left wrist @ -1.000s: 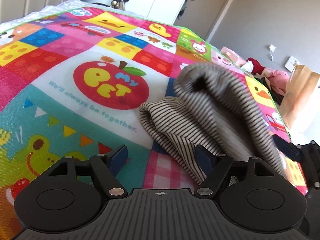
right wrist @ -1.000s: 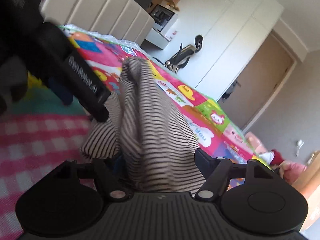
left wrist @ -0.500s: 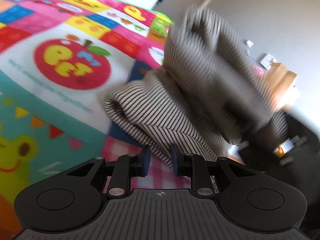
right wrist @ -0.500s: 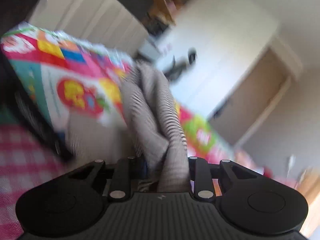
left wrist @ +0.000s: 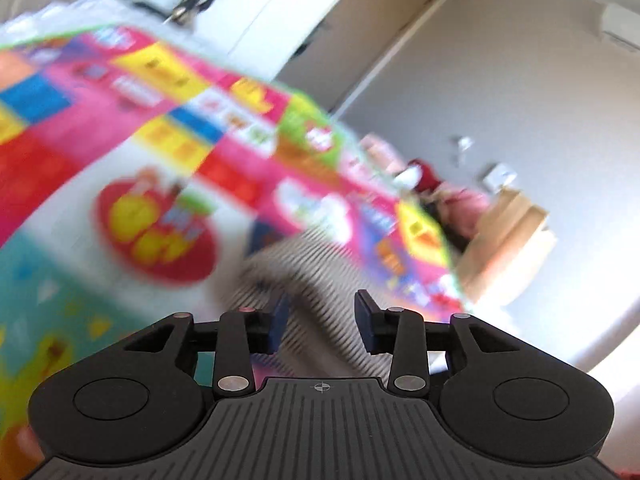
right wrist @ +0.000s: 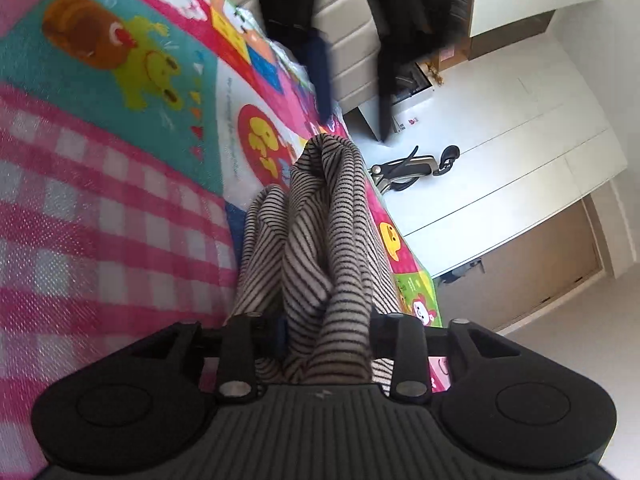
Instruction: Fold clothes
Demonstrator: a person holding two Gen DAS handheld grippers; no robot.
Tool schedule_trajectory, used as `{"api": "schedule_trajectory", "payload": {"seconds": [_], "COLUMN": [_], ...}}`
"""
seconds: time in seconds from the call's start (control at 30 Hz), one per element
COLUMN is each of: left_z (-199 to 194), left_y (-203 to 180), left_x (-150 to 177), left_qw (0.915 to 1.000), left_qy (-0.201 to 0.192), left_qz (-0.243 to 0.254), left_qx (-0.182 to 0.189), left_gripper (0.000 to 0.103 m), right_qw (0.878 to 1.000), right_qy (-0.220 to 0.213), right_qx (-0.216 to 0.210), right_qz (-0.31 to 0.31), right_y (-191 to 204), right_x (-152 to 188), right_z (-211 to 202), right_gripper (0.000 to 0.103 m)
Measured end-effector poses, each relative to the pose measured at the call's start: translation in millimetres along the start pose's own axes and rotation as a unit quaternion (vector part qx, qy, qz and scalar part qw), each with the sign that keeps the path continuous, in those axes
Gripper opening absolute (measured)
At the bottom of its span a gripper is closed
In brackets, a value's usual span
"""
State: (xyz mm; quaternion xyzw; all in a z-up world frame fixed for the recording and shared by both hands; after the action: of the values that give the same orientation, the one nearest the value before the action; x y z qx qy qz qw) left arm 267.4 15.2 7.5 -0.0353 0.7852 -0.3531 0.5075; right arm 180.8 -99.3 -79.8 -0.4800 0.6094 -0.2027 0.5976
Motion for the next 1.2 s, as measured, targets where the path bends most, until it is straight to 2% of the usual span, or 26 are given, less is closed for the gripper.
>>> {"api": "schedule_trajectory", "payload": {"seconds": [0.03,0.07,0.1,0.27,0.33,0.4,0.43,0.47,0.53,0.6,0.63,0.7,0.73,0.83,0.87,0.93,0.97,1.07,1.13,1.2], "left_z": [8.9,17.6,26.2,44.2,43.6,42.2,41.7,41.3,41.8,40.0,37.3,25.4,19.9,9.5,11.4,20.0,24.9,32.7,34.6,36.6], "left_y": [-8.3,-9.9,-10.0,10.4,21.1,28.9,32.2,35.5,39.8,42.5,42.9,41.2,37.8,26.5,23.1,17.3,13.5,0.6,-7.8,-14.0], "left_x": [-3.1,-0.6,3.2,33.5,44.7,53.0,54.8,56.1,54.8,52.1,50.0,44.0,42.8,45.7,51.6,70.0,78.7,96.0,95.5,94.0], "left_qw": [0.9999,0.9998,0.9996,0.9976,0.9970,0.9966,0.9965,0.9964,0.9962,0.9955,0.9948,0.9944,0.9950,0.9944,0.9925,0.9869,0.9855,0.9854,0.9875,0.9890], "left_qy": [-0.003,0.002,0.008,0.046,0.056,0.063,0.064,0.065,0.065,0.067,0.069,0.066,0.064,0.068,0.076,0.101,0.112,0.130,0.126,0.121], "left_qz": [0.011,0.019,0.026,0.039,0.036,0.029,0.022,0.014,0.001,-0.002,0.002,0.001,-0.013,-0.065,-0.086,-0.121,-0.123,-0.103,-0.090,-0.083], "left_qx": [0.003,0.000,-0.004,-0.033,-0.041,-0.045,-0.049,-0.053,-0.057,-0.066,-0.075,-0.082,-0.075,-0.049,-0.042,-0.034,-0.035,-0.038,-0.029,-0.020], "left_gripper": [0.041,0.041,0.041,0.041,0.042,0.044,0.054,0.061,0.062,0.061,0.058,0.058,0.059,0.074,0.074,0.069,0.064,0.056,0.051,0.048], "right_qw": [1.000,1.000,0.999,0.990,0.979,0.962,0.951,0.942,0.926,0.918,0.907,0.889,0.885,0.883,0.884,0.885,0.885,0.880,0.874,0.860], "right_qy": [-0.002,-0.005,-0.007,-0.032,-0.056,-0.071,-0.069,-0.057,-0.025,0.036,0.057,0.058,0.056,0.049,0.045,0.044,0.045,0.040,0.022,0.020], "right_qx": [-0.001,-0.001,-0.001,0.012,0.029,0.042,0.043,0.036,0.016,-0.045,-0.077,-0.078,-0.076,-0.069,-0.065,-0.063,-0.064,-0.058,-0.024,0.016], "right_qz": [0.008,0.026,0.044,0.140,0.195,0.262,0.299,0.328,0.376,0.394,0.410,0.447,0.455,0.461,0.460,0.458,0.458,0.470,0.486,0.509], "right_y": [-3.8,-12.4,-21.0,-65.9,-89.4,-106.6,-113.6,-115.1,-112.7,-87.8,-72.0,-67.3,-68.1,-68.1,-68.1,-67.2,-69.0,-89.6,-114.8,-141.6], "right_x": [1.0,3.1,5.2,14.9,19.6,17.1,18.0,22.3,33.7,52.0,62.7,71.6,72.7,72.4,72.1,71.0,71.0,72.8,80.4,94.8], "right_z": [-6.4,-15.8,-25.3,-74.0,-83.6,-76.6,-66.0,-52.3,-23.7,14.1,24.5,21.9,17.3,8.3,9.7,11.8,11.5,-0.8,-11.3,-11.1], "right_gripper": [0.058,0.072,0.080,0.103,0.103,0.103,0.103,0.103,0.103,0.103,0.103,0.103,0.103,0.103,0.103,0.103,0.103,0.103,0.103,0.103]}}
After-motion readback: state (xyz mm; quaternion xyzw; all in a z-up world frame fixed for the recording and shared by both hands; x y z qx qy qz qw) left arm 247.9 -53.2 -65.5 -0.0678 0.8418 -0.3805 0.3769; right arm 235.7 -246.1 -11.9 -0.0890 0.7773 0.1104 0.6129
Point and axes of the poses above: each gripper's, at about its wrist camera, not at the fingertips, and z roughly the way its jaws point, y to its left, x to its underside, the point moved 9 cm from there along z, roughly the way its jaws point, and after that the axes turned 14 degrees about -y, right-handed, at the moved point
